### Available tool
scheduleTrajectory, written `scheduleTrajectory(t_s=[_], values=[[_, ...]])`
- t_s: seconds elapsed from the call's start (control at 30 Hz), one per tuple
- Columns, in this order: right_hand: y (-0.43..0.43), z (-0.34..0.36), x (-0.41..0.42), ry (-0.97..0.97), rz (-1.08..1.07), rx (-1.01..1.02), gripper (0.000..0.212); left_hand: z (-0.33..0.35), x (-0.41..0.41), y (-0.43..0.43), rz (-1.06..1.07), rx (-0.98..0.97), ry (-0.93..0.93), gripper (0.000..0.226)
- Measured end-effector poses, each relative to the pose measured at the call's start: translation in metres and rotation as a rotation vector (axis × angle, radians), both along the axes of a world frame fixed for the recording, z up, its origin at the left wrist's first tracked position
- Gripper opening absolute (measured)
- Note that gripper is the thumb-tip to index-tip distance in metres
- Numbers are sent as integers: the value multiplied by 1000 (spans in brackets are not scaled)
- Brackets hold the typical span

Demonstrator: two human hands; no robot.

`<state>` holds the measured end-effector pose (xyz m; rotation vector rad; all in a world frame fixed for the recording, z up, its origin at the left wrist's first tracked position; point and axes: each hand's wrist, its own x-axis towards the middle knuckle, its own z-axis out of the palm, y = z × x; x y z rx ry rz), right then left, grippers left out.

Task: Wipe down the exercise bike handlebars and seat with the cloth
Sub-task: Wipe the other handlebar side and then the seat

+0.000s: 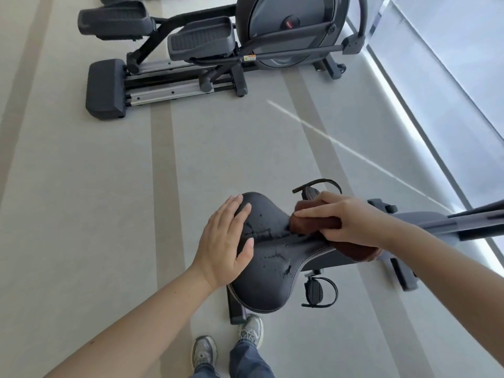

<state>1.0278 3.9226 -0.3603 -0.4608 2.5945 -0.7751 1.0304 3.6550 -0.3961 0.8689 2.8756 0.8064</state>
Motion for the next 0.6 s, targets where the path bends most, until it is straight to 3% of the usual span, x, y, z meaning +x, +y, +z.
scheduleTrajectory(t_s=[0.27, 0.4, 0.6], values=[[-44, -3, -29, -40, -112, -101, 54, 1, 2, -1, 5, 49, -24, 55], [-17, 2, -18, -124, -88, 24, 55, 0, 2, -1, 3, 52, -22, 54], [18, 9, 18, -128, -396, -13, 59, 0, 2, -2, -5, 78, -41, 54]])
